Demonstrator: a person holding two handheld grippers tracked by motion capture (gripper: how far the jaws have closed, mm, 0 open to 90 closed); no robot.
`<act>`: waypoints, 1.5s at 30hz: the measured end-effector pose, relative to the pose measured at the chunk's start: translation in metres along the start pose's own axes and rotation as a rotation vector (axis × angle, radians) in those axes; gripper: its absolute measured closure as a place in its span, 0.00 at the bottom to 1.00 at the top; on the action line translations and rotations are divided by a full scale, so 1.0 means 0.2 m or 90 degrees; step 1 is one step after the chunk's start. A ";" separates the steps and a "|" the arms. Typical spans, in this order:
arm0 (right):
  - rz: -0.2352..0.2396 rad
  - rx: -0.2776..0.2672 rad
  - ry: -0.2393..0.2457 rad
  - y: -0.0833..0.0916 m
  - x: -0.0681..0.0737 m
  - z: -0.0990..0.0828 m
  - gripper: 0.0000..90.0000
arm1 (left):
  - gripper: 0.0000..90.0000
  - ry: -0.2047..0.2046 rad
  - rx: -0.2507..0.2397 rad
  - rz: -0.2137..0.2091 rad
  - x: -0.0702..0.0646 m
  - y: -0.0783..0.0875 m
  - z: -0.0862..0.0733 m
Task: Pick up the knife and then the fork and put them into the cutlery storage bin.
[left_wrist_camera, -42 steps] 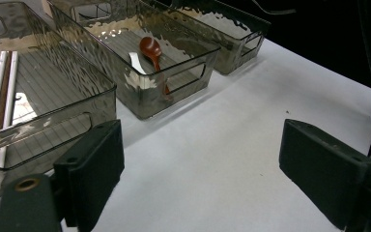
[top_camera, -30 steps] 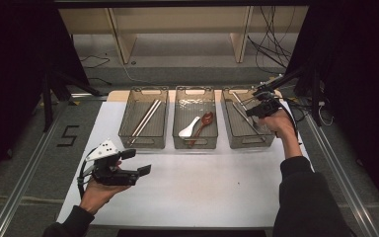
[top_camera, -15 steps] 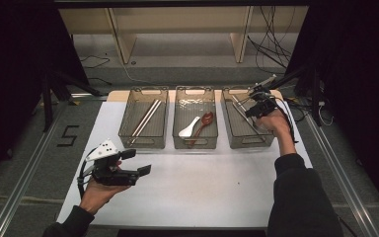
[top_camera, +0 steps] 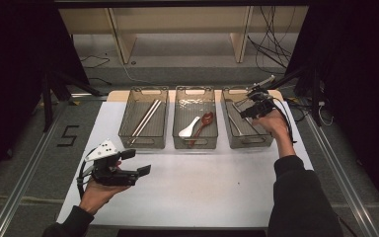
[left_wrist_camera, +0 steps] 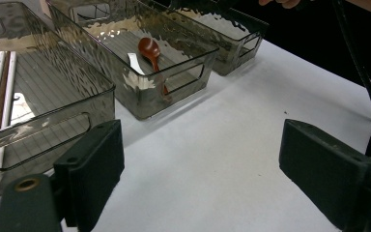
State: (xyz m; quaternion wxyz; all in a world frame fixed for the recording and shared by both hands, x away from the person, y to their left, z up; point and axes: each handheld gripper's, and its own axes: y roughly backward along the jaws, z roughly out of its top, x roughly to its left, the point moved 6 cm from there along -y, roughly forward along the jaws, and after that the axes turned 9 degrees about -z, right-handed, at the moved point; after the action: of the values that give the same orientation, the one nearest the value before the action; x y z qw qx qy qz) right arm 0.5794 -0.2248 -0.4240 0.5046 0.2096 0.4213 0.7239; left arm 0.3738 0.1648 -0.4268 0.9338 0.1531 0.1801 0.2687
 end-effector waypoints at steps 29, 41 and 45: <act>0.121 -0.184 -0.005 0.38 0.28 -0.19 0.42 | 0.17 0.008 -0.002 -0.007 -0.01 -0.01 0.00; 0.129 -0.199 -0.013 0.39 0.33 -0.25 0.37 | 0.17 0.006 0.001 -0.009 -0.01 -0.01 0.00; 0.133 -0.214 -0.019 0.40 0.35 -0.26 0.36 | 0.17 0.008 0.000 -0.009 -0.01 -0.01 0.00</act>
State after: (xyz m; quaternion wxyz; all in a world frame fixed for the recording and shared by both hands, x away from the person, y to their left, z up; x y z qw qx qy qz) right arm 0.4679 -0.1930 -0.3960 0.4606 0.1760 0.2627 0.8293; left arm 0.3728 0.1626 -0.4274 0.9346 0.1498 0.1872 0.2629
